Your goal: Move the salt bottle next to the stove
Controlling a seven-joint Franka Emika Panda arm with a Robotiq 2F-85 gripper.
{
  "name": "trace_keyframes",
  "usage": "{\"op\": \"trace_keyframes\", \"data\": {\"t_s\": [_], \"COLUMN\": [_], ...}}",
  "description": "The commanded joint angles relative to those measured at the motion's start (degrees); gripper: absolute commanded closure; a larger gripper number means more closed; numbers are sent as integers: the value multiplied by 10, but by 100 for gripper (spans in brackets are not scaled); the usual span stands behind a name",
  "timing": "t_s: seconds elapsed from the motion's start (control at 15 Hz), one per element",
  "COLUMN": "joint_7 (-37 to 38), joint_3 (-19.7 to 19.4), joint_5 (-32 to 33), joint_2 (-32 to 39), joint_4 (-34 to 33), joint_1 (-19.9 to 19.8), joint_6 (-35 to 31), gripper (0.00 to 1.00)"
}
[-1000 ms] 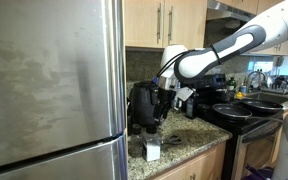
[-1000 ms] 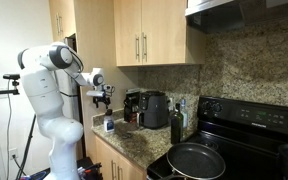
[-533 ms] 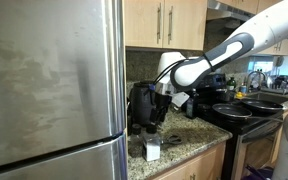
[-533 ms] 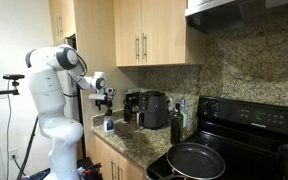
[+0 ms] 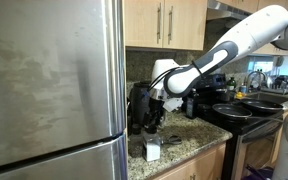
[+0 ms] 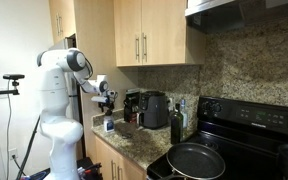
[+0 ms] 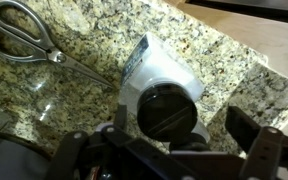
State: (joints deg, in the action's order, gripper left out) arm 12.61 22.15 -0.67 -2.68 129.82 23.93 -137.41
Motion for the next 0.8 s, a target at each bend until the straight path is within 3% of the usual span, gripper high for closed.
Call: {"op": "trace_keyframes", "data": {"t_s": [0.0, 0.27, 0.73], "joint_7": [25, 59, 73], "joint_3": [6, 6, 3], "joint_5": [28, 56, 46], "joint_2": [8, 24, 24], "joint_4": [-1, -6, -1], "joint_1": [-7, -8, -4], "joint_6": [-3, -40, -26], "gripper": [0, 0, 0]}}
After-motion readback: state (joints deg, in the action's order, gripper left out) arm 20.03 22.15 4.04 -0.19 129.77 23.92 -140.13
